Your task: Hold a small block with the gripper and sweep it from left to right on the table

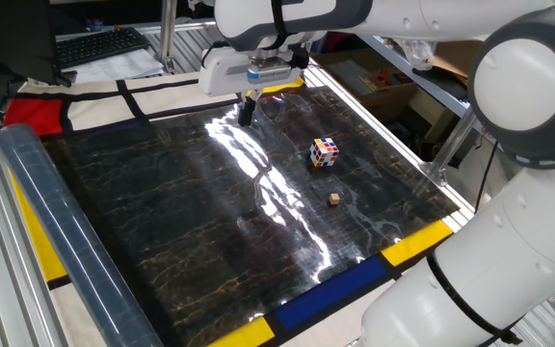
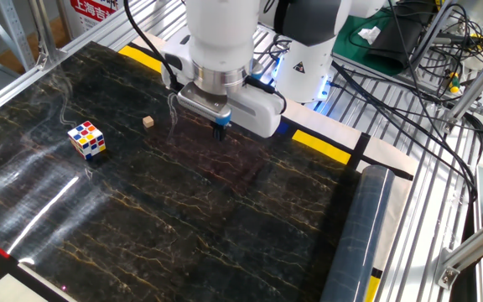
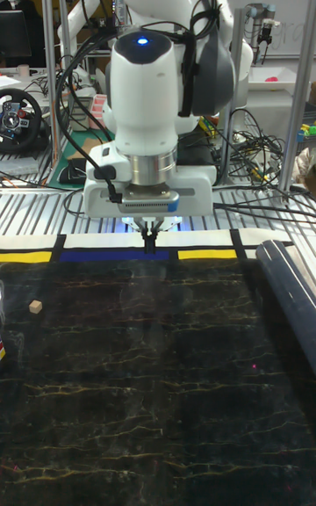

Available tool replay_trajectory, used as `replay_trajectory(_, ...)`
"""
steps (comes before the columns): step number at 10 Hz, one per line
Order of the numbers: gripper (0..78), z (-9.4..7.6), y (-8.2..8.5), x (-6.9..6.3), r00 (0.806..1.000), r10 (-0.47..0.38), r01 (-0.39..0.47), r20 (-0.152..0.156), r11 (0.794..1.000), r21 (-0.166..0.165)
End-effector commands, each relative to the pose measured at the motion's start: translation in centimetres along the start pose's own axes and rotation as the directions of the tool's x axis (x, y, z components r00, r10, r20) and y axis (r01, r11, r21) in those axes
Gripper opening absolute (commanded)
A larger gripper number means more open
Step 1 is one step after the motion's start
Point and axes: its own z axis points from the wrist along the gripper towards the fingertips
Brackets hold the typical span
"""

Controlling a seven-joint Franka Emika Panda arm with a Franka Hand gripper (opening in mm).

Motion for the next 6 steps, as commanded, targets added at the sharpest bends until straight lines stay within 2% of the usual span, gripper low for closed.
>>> replay_trajectory(1,0.0,-0.1,-0.04,-0.05,1.0,-0.002,0.002,0.004,1.0,0.001)
replay_trajectory(6,0.0,0.0,-0.14,-0.11,1.0,-0.009,0.009,0.004,1.0,0.001)
